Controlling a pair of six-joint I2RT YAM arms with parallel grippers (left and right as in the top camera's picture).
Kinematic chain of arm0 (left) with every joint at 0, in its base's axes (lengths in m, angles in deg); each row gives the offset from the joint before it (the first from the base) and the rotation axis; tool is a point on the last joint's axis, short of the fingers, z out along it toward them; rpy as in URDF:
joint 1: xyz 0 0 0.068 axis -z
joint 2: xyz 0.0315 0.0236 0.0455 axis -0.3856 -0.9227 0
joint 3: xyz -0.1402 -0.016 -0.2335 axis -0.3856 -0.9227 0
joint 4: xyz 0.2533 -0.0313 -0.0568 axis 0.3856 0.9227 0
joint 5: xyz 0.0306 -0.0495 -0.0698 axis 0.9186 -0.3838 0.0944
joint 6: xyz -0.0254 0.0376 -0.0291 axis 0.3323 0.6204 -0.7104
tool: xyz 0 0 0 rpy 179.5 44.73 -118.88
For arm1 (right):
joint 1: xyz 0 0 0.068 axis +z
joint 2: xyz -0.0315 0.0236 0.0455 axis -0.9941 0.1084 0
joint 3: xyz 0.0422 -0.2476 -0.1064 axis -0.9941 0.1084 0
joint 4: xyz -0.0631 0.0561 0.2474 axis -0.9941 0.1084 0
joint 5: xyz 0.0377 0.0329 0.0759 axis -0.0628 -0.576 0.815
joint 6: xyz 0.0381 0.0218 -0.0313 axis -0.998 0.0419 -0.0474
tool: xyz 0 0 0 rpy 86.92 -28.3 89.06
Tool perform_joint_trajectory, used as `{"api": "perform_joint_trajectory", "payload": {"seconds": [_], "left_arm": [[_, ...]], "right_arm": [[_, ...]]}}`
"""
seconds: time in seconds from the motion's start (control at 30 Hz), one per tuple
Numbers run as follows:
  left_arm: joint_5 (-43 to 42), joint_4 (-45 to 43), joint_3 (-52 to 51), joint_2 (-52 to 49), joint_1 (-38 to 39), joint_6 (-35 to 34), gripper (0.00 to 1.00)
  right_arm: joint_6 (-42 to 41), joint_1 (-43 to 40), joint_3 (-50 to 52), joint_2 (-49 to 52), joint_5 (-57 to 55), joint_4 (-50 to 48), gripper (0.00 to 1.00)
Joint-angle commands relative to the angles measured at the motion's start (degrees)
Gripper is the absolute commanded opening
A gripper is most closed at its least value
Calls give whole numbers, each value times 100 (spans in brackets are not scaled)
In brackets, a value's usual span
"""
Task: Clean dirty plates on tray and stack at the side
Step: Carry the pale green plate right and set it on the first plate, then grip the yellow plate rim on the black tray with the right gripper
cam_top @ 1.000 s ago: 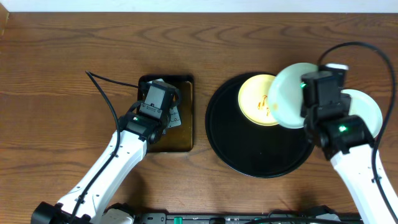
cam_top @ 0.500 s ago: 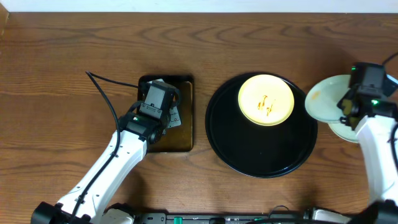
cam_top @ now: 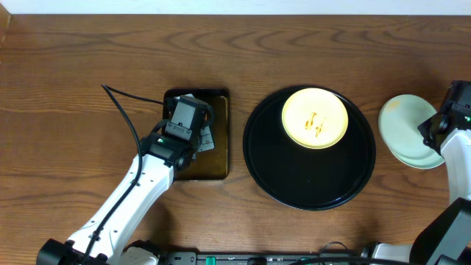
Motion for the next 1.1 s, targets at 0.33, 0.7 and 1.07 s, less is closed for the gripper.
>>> {"api": "perform_joint_trajectory", "payload": {"seconds": [0.33,0.7,1.07], "left_arm": [[96,9,11,20,-24,76,8],[96,11,11,20,-24,79,8],[94,11,11,20,-22,76,8]], "right_arm": [[2035,686,-109,24,4441,52,24],[1906,1788,306,264,3807,299,40],[1241,1954,643,824,3718,-332,40]]}}
